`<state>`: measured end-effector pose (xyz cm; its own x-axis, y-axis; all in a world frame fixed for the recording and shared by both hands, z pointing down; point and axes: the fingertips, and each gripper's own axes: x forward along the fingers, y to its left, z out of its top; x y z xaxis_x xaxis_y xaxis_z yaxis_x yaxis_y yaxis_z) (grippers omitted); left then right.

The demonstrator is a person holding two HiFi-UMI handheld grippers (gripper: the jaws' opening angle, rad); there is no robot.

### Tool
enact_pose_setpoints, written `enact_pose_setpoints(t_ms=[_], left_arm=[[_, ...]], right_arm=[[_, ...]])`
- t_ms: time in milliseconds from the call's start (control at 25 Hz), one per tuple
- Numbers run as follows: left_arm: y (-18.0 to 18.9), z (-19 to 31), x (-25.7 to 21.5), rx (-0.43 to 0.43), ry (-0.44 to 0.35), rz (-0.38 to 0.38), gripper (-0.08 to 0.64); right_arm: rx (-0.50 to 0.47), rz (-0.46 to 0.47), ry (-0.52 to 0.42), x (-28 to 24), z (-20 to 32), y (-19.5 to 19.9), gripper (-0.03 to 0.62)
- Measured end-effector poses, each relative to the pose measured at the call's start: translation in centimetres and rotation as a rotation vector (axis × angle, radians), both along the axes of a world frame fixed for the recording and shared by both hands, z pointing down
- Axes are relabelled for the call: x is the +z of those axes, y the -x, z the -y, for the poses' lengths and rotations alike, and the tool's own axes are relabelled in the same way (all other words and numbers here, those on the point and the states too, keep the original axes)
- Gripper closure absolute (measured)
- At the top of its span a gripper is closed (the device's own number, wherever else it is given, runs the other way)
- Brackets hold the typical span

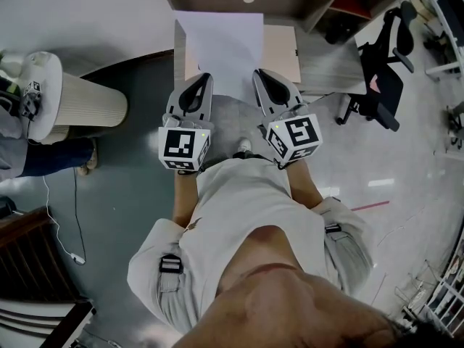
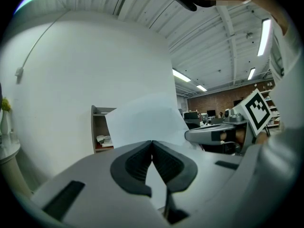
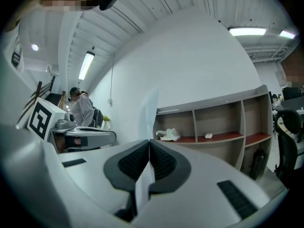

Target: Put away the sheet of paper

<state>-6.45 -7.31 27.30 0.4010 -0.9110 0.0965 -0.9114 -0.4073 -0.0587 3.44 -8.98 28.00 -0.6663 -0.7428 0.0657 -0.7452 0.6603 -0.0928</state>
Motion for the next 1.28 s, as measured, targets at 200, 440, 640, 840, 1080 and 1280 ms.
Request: enact_pose_setpoints(t_ms=[200,440,640,840,1080,1280], left_arm=[[-0.8,0.5,0.7,-0.007,0.022,0.003,0.538],[-0.9,1.5,0.9,-0.013,0.028,0.012,0.538],[-0.4,2.8,1.4,-0.014,0.032,0.005,0.538],[0.2,5.0,1.3,-0.001,0.025,0.001,0.538],[1.1,8.3,1.5,0.024,0.023,-0.009,0.538],[2.0,11.2,1.9,0.043,0.034,-0.015,0.538]], right_arm=[[-0.010,0.007,0.017,0.5,0.6,-0.6,0.572],[-0.019,0.015,0.030,1.0,1.7,-0.5,0.572],[-0.018,0.014,0.031,1.4,3.0,0.0,0.572],[-0.004,0.006,0.028,1.5,4.8,0.4,0.572],[0.017,-0.006,0.028,1.6,7.9,1.4,0.572],[0.032,-0.017,0.038,1.9,10.6,2.4,0.572]])
